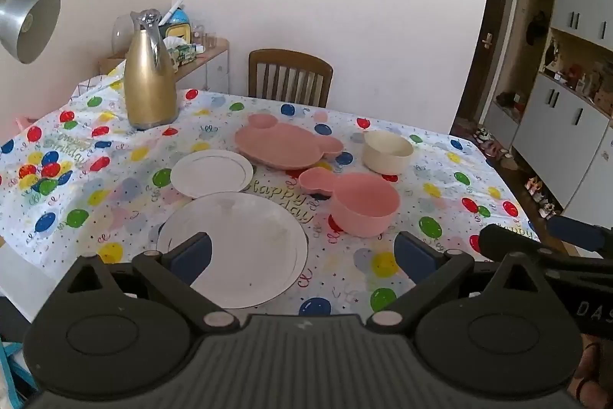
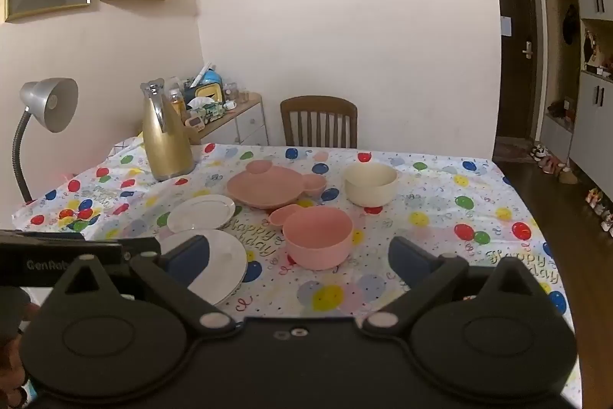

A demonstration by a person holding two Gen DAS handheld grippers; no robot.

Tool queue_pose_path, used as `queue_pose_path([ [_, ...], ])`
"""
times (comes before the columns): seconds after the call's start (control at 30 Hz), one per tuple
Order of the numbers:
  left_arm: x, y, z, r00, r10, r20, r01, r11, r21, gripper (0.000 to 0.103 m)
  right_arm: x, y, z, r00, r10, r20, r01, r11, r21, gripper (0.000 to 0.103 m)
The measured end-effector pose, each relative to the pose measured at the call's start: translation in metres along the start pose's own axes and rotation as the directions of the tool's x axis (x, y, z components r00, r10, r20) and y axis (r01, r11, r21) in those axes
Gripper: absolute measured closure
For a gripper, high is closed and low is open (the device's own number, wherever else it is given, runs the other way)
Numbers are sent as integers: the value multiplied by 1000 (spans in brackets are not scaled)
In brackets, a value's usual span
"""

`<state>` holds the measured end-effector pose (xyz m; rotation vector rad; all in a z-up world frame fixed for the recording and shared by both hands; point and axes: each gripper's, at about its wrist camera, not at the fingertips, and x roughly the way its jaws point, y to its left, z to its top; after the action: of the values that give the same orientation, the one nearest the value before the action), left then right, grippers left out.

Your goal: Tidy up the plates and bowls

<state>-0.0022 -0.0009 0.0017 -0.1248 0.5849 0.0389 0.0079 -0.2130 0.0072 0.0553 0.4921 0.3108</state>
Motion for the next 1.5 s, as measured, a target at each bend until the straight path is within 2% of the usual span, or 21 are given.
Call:
queue_pose_path([
  [0.1,0,-6,-7,999,33,5,-33,999,33,1,0,-4,2,1000,-4,-1,4,1000,1,3],
  [0.4,2,0,-3,999,30,-27,-30,1000,2,1,6,14,-6,1000,-10,-12,10,1000,-6,3],
  [0.47,2,0,-3,999,32,-29,-32,999,0,1,8,2,-1,1000,11,-28,-11,1000,-1,3],
  [0.93,-1,1,-3,999,50,-21,-50,999,-6,1,5,2,1,999,37,-30,-37,999,-18,8],
  [1.5,-7,-3,-2,999,41,9,-41,999,3,1,2,-1,4,1000,4,-1,-4,1000,-22,8],
])
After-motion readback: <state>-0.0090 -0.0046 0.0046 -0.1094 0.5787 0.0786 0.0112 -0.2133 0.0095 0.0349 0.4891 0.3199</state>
